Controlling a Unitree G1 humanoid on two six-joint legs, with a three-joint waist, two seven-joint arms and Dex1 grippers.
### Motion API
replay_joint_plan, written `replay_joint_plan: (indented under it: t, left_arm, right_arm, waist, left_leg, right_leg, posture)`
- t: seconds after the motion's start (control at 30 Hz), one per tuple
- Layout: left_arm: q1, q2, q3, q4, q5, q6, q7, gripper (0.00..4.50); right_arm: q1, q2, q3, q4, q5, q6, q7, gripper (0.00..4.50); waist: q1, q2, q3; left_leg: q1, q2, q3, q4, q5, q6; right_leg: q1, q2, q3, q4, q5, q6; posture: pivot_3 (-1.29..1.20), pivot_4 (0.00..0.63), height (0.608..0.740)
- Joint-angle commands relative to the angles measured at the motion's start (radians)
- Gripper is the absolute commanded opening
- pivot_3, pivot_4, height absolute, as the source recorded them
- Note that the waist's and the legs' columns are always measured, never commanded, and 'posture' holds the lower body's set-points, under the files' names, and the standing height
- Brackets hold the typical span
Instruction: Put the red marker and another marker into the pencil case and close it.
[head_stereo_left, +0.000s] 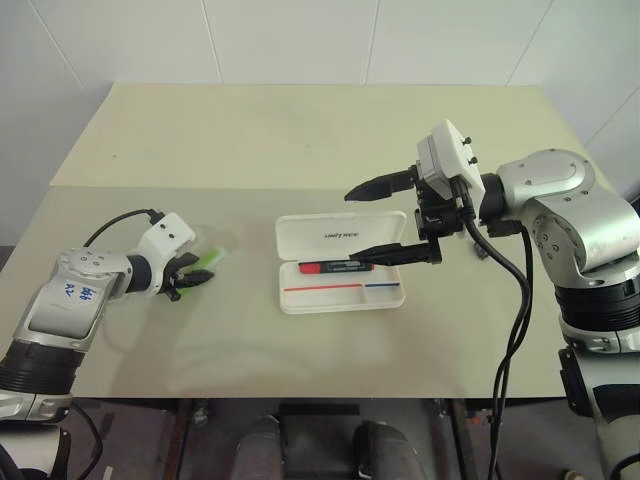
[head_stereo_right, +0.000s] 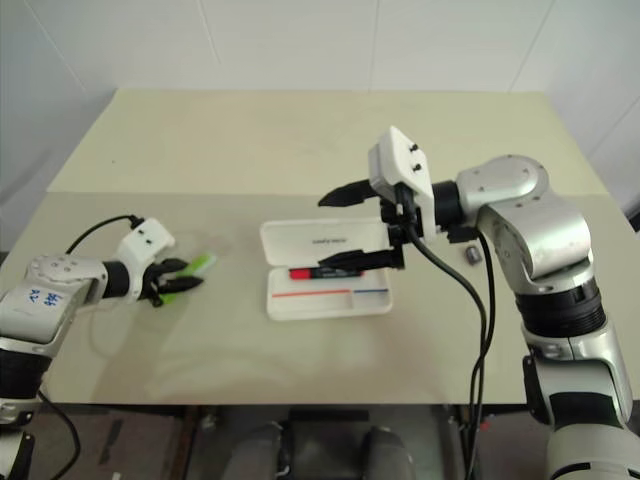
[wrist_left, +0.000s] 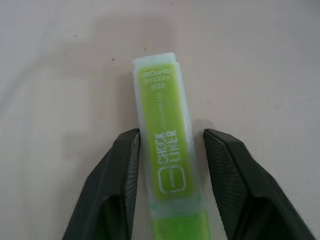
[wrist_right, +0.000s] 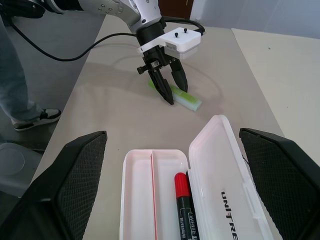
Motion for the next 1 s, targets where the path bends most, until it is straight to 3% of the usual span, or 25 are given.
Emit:
replay_joint_plan:
  t: [0.03, 0.33, 0.57, 0.83, 1.0]
  left_arm:
    - [0.007, 0.020, 0.043, -0.002, -0.007, 0.016, -0.009, 1.08]
    - [0.023, 0.133, 0.225, -0.179, -0.136, 0.053, -0.117, 1.08]
    - [-0.016, 0.154, 0.307, -0.344, -0.305, 0.046, -0.233, 1.08]
    - [-0.119, 0.152, 0.275, -0.420, -0.441, 0.059, -0.289, 1.08]
    - [-0.147, 0.111, 0.143, -0.484, -0.436, 0.078, -0.255, 1.08]
  right_arm:
    - [0.003, -0.022, -0.014, -0.024, -0.003, -0.019, -0.004, 4.50]
    - [0.045, -0.057, -0.044, -0.039, 0.029, -0.027, 0.020, 4.50]
    - [0.084, -0.068, -0.063, -0.049, 0.047, -0.049, 0.030, 4.50]
    - [0.113, -0.093, -0.084, -0.067, 0.059, -0.057, 0.019, 4.50]
    - [0.161, -0.129, -0.113, -0.100, 0.070, -0.053, 0.019, 4.50]
  waist:
    - [-0.001, 0.000, 0.000]
    - [-0.022, -0.005, 0.003]
    - [-0.024, -0.005, 0.003]
    - [-0.023, -0.005, 0.003]
    - [-0.023, -0.005, 0.003]
  left_leg:
    - [0.000, 0.000, 0.000, 0.000, 0.000, 0.000]
    - [-0.004, 0.000, 0.001, -0.001, 0.000, 0.000]
    - [-0.004, 0.000, 0.001, -0.002, -0.001, 0.000]
    - [-0.003, 0.000, 0.001, -0.001, -0.001, 0.000]
    - [-0.003, 0.000, 0.001, -0.001, -0.001, 0.000]
  right_leg:
    - [0.000, 0.000, 0.000, 0.000, 0.000, 0.000]
    - [-0.003, 0.000, 0.000, -0.002, 0.000, 0.000]
    - [-0.003, 0.000, 0.001, -0.003, 0.000, 0.000]
    - [-0.003, 0.000, 0.001, -0.003, 0.000, 0.000]
    - [-0.003, 0.001, 0.002, -0.003, 0.000, 0.000]
  posture:
    - [0.00, 0.150, 0.740]
    - [0.00, 0.150, 0.740]
    - [0.00, 0.150, 0.740]
    - [0.00, 0.150, 0.740]
    - [0.00, 0.150, 0.740]
